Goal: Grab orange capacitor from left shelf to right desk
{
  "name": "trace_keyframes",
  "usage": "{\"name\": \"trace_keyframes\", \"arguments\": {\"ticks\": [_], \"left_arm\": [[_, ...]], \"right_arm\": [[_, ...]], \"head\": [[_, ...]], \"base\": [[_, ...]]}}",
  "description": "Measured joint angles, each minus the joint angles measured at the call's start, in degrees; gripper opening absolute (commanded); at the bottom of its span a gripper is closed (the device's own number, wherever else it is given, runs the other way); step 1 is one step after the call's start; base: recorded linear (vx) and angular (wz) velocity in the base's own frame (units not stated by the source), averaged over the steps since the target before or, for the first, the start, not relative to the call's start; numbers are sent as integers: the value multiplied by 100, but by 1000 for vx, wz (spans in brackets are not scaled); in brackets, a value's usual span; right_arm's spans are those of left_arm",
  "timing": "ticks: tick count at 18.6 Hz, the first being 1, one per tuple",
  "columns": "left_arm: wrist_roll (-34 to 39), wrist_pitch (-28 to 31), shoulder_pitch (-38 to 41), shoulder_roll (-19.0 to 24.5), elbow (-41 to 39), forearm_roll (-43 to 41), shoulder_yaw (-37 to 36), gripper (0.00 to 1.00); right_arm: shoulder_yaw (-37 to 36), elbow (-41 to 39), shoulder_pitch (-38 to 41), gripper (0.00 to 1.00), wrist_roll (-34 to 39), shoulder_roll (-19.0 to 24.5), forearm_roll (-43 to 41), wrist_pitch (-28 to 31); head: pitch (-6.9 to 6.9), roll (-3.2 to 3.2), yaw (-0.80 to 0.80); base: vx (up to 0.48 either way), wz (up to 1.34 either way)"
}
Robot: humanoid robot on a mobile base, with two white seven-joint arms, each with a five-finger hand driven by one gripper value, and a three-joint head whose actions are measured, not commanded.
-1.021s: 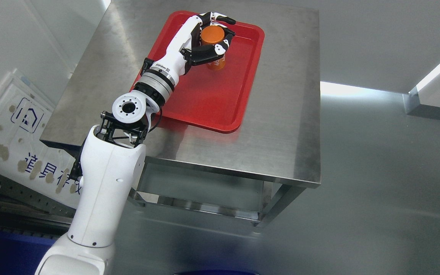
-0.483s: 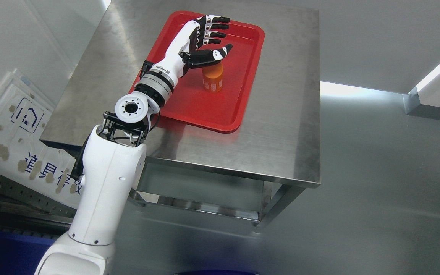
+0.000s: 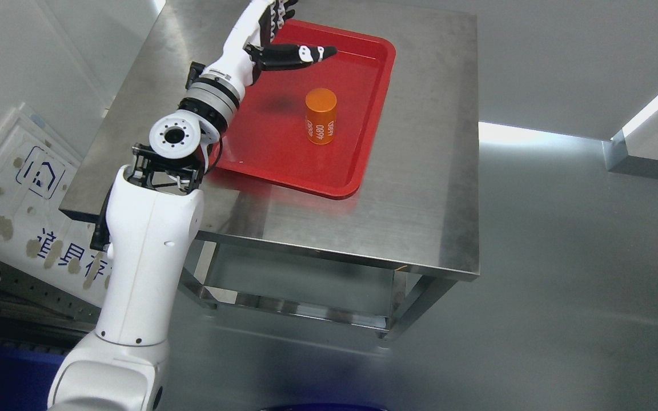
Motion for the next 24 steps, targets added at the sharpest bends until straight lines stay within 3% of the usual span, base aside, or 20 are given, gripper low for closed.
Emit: {"name": "trace_keyframes", "arguments": {"ticks": [6, 12, 16, 24], "left_arm": [[-42, -247, 60, 190, 3, -7, 958, 100], [299, -560, 746, 170, -235, -8, 1570, 100], [859, -703, 1024, 116, -362, -9, 1737, 100], [648, -803, 1325, 56, -513, -9, 1679, 100]], "right_arm": [[0, 0, 0, 100, 0, 0, 0, 1], [0, 0, 1, 100, 0, 0, 0, 2], [0, 0, 0, 100, 0, 0, 0, 13], [0, 0, 0, 100, 0, 0, 0, 11]], "head": [[0, 0, 0], [0, 0, 0], [0, 0, 0], [0, 0, 0]], "base": [[0, 0], [0, 0], [0, 0], [0, 0]]}}
